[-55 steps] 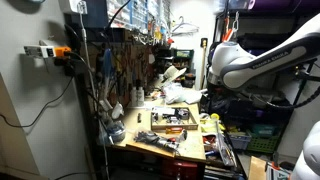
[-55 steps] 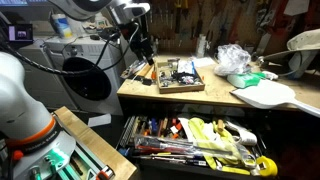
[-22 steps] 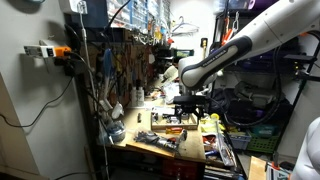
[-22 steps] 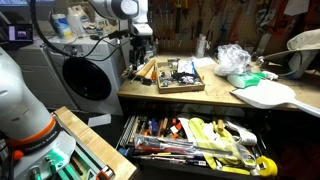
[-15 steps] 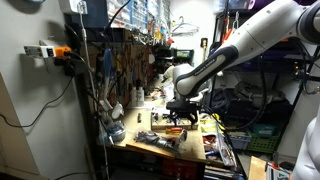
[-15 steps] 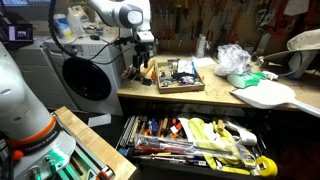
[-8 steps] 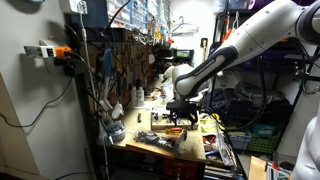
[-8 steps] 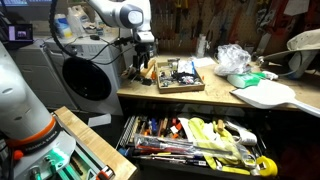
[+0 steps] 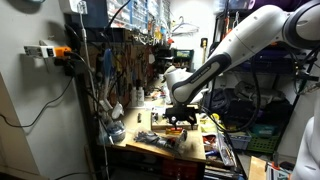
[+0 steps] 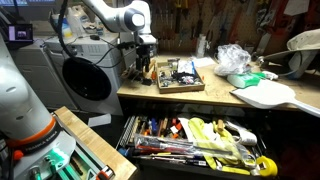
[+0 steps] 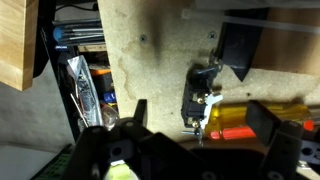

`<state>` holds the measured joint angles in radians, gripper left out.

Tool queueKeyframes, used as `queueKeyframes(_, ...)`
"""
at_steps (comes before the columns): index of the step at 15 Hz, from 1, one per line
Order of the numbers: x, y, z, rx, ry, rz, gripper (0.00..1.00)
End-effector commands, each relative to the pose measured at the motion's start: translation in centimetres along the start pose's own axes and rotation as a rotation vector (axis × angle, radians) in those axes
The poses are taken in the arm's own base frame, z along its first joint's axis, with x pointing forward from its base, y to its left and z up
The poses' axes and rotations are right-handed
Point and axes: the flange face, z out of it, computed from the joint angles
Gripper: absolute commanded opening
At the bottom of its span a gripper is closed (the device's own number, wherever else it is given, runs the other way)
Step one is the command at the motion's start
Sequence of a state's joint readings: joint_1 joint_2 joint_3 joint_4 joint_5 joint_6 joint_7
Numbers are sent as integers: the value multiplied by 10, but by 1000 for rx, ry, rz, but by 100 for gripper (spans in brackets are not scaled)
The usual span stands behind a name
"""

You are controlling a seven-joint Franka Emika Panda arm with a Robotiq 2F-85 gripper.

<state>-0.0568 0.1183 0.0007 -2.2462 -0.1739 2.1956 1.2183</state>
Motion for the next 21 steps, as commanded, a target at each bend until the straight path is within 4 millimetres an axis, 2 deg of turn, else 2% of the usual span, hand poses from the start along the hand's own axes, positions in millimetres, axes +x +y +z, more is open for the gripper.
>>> queueKeyframes(1,0,-11,9,-63,19,-62,100)
queueKeyframes(21,8,-42,41,-239,-24,-151,100)
